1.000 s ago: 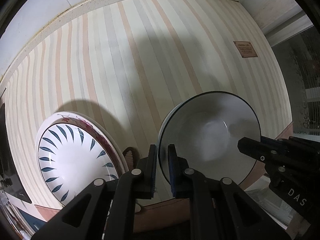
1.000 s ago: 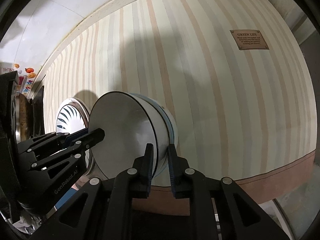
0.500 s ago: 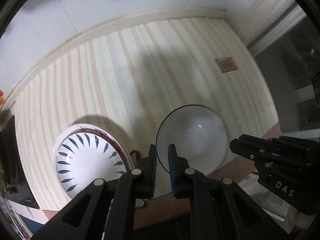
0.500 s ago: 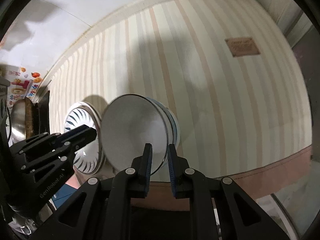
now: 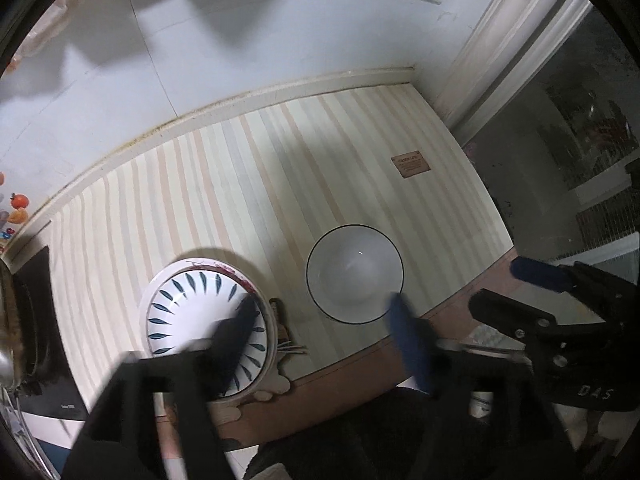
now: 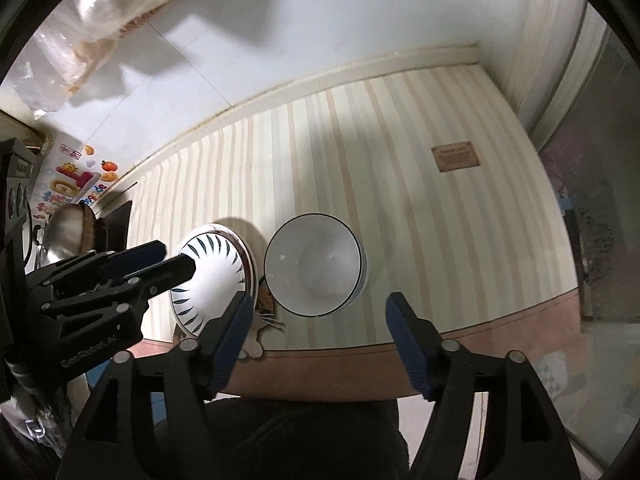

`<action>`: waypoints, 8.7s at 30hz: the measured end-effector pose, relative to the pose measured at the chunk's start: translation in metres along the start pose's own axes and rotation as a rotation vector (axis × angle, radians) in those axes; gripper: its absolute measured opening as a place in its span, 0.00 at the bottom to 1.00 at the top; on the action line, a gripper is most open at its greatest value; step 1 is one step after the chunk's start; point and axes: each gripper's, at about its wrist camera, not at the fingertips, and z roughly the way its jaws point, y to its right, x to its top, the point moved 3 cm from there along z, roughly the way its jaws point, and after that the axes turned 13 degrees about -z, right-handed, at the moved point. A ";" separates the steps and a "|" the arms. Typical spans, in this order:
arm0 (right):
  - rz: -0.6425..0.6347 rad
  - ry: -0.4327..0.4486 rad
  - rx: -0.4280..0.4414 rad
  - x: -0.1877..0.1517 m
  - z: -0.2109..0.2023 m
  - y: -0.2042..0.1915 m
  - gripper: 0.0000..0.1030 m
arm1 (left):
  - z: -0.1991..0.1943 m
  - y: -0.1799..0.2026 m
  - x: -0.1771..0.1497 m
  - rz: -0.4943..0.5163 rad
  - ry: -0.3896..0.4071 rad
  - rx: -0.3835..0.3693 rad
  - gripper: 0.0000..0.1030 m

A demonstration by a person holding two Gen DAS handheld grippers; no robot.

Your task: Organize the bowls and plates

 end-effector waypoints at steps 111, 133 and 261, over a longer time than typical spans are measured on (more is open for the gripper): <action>-0.023 -0.282 0.638 0.080 0.297 -0.138 0.60 | 0.115 -0.243 0.008 -0.628 -0.211 -0.168 0.47; -0.070 -0.373 0.607 0.063 0.334 -0.171 0.60 | 0.138 -0.260 -0.023 -0.704 -0.244 -0.161 0.47; -0.257 0.552 -0.249 -0.245 -0.202 -0.246 1.00 | -0.254 -0.139 -0.334 -0.327 0.635 0.209 0.96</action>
